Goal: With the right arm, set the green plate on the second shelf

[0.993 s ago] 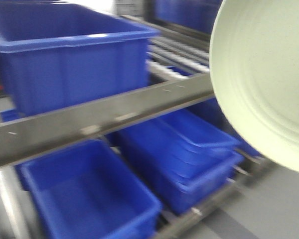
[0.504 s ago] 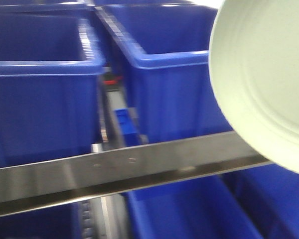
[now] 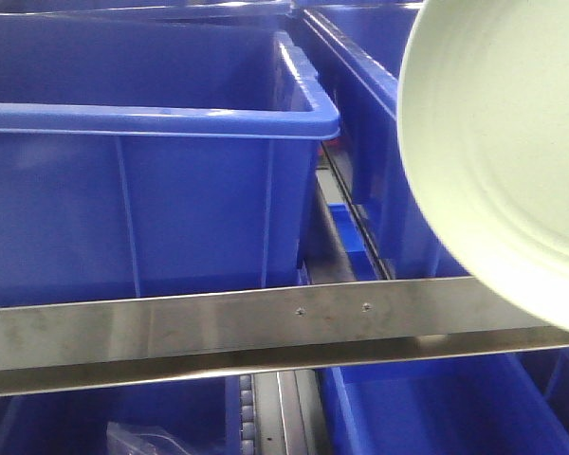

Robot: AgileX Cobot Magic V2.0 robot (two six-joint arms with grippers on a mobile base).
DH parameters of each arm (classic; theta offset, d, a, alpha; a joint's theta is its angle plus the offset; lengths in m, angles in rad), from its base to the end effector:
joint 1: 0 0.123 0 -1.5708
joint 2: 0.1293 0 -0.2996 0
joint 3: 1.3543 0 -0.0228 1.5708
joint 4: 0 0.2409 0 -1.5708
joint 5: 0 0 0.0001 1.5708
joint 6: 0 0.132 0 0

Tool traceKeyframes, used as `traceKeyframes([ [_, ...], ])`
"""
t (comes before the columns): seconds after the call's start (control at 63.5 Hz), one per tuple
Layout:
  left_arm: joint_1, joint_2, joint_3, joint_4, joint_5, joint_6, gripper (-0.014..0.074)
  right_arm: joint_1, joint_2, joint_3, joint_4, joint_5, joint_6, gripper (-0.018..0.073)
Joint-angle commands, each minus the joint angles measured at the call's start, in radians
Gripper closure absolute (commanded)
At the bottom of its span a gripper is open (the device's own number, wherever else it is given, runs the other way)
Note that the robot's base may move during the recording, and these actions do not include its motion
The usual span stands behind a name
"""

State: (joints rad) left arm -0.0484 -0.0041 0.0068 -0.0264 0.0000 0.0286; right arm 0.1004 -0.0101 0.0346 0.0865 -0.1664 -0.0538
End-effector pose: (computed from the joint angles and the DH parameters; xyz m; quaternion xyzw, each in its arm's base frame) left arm 0.0723 -0.0035 0.2145 0.0171 0.6764 -0.0170 0.7361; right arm 0.0699 0.0052 0.2263 -0.0158 0.6217 0.0472 0.7817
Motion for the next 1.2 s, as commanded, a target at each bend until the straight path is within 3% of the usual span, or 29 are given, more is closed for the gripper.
traceKeyframes([
  [0.0,0.0,-0.016,0.04,-0.007,-0.081,-0.002,0.0466,0.001,0.004,-0.025,0.005,-0.117,-0.002,0.0503],
  [0.489,0.0,-0.016,0.04,-0.007,-0.081,-0.002,0.0466,0.001,0.004,-0.025,0.005,-0.123,-0.002,0.0503],
  [0.63,0.0,-0.016,0.04,-0.007,-0.081,-0.002,0.0466,0.001,0.004,-0.025,0.005,-0.184,0.003,0.0503],
  [0.756,0.0,-0.016,0.04,-0.007,-0.081,-0.002,0.0466,0.001,0.004,-0.035,0.005,-0.266,0.074,0.0503],
  [0.867,0.0,-0.016,0.04,-0.007,-0.081,-0.002,0.0466,0.001,0.017,-0.121,0.005,-0.265,0.08,0.0503],
  [1.04,0.0,-0.016,0.04,-0.007,-0.081,-0.002,0.0466,0.001,0.199,-0.341,0.005,-0.121,0.068,0.0503],
  [1.182,0.0,-0.016,0.04,-0.007,-0.081,-0.002,0.0466,0.001,0.435,-0.464,0.005,-0.181,0.054,0.0503],
])
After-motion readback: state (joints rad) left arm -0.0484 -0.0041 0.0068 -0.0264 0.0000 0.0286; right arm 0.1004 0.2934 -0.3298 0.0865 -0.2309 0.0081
